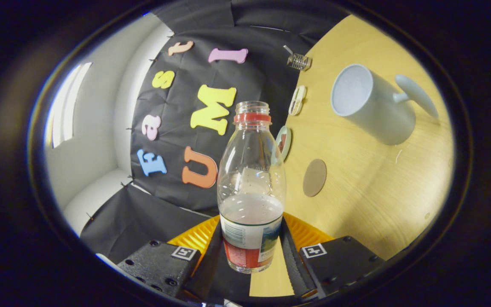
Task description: Take the bottle from table, then pour the juice into the cup, finally place the bottle on the coaster
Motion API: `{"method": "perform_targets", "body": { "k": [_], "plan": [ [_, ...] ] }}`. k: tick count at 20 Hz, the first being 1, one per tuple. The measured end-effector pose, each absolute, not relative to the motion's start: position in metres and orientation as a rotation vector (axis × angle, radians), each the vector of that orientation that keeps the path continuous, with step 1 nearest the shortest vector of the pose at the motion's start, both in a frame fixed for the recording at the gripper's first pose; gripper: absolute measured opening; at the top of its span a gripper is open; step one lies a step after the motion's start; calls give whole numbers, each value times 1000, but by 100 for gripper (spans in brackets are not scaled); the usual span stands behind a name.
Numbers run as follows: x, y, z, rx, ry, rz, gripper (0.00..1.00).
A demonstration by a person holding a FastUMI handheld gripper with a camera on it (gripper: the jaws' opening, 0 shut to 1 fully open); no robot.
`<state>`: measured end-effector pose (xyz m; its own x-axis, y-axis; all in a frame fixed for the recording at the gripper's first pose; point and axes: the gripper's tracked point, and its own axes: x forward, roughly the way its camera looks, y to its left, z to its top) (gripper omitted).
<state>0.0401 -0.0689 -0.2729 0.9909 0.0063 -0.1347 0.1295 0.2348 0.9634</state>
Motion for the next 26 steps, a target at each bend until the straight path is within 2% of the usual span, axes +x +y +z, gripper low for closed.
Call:
{"method": "perform_targets", "body": {
  "k": [26],
  "plan": [
    [55, -87, -237, 1698, -11, -111, 74]
  ]
}}
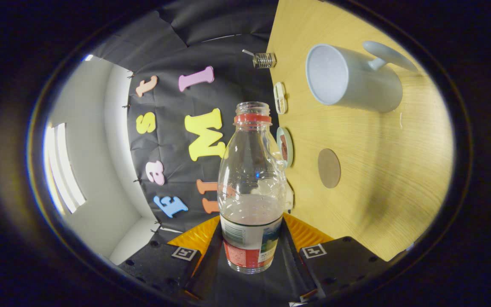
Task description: Take the bottle from table, then pour the juice into the cup, finally place the bottle on the coaster
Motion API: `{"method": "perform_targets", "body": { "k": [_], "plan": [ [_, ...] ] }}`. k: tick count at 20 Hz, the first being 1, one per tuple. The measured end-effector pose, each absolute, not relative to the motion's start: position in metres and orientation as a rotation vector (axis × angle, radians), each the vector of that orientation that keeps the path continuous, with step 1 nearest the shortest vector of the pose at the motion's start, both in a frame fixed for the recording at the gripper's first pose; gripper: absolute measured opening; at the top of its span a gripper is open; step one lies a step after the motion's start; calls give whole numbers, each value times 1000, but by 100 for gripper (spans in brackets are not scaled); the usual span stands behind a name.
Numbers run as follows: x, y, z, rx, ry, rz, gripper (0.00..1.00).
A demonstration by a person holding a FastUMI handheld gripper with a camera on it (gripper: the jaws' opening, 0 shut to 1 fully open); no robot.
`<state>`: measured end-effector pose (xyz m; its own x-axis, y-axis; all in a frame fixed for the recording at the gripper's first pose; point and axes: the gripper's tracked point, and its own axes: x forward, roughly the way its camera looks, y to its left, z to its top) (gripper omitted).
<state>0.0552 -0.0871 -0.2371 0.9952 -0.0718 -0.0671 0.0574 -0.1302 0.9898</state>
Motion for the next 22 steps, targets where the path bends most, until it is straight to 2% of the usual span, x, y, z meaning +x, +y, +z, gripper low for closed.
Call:
{"method": "perform_targets", "body": {
  "k": [22],
  "plan": [
    [69, -104, -208, 1786, -70, -95, 74]
  ]
}}
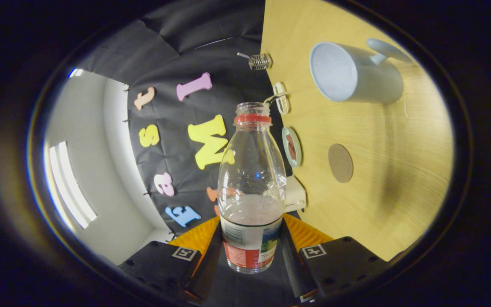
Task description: Take the bottle from table, then pour the juice into the cup, finally place the bottle on the coaster
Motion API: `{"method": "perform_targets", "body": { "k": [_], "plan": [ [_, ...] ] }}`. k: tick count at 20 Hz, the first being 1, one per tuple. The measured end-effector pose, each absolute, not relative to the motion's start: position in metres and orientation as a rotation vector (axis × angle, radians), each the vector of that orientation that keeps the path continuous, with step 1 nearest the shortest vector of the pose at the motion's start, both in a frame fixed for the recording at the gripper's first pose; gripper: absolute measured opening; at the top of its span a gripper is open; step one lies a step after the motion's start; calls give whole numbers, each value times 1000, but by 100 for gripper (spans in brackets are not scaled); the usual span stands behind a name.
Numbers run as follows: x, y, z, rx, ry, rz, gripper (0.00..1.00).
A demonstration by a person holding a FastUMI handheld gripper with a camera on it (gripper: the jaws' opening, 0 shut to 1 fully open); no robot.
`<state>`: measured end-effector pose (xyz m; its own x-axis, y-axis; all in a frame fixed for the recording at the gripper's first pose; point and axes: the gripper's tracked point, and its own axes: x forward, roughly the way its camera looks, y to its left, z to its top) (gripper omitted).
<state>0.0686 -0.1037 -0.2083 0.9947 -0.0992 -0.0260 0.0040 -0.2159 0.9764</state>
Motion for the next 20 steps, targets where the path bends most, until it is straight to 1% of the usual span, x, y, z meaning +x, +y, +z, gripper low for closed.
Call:
{"method": "perform_targets", "body": {
  "k": [20],
  "plan": [
    [70, -110, -199, 1831, -69, -95, 74]
  ]
}}
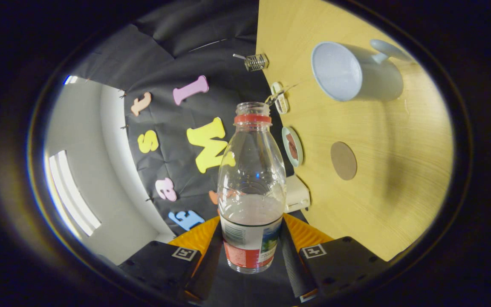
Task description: Take the bottle from table, then pour the juice into the cup, finally place the bottle on the coaster
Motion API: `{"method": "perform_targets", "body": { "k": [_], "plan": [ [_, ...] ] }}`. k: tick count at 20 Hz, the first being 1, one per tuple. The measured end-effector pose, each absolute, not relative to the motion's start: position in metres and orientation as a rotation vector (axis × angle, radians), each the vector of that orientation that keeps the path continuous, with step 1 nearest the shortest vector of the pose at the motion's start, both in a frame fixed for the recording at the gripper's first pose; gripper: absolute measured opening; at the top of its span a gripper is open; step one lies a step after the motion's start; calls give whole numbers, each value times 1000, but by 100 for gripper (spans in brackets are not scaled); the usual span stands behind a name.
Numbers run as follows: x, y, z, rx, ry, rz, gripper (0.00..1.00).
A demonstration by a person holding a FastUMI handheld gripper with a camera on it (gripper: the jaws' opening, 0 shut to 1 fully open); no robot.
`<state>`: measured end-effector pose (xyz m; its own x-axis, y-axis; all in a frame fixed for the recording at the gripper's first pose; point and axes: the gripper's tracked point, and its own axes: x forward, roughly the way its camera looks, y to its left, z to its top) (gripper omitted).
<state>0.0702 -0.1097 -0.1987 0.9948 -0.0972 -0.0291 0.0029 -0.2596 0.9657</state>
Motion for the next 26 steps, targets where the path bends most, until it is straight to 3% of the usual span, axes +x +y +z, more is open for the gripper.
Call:
{"method": "perform_targets", "body": {
  "k": [26],
  "plan": [
    [61, -125, -191, 1967, -87, -108, 74]
  ]
}}
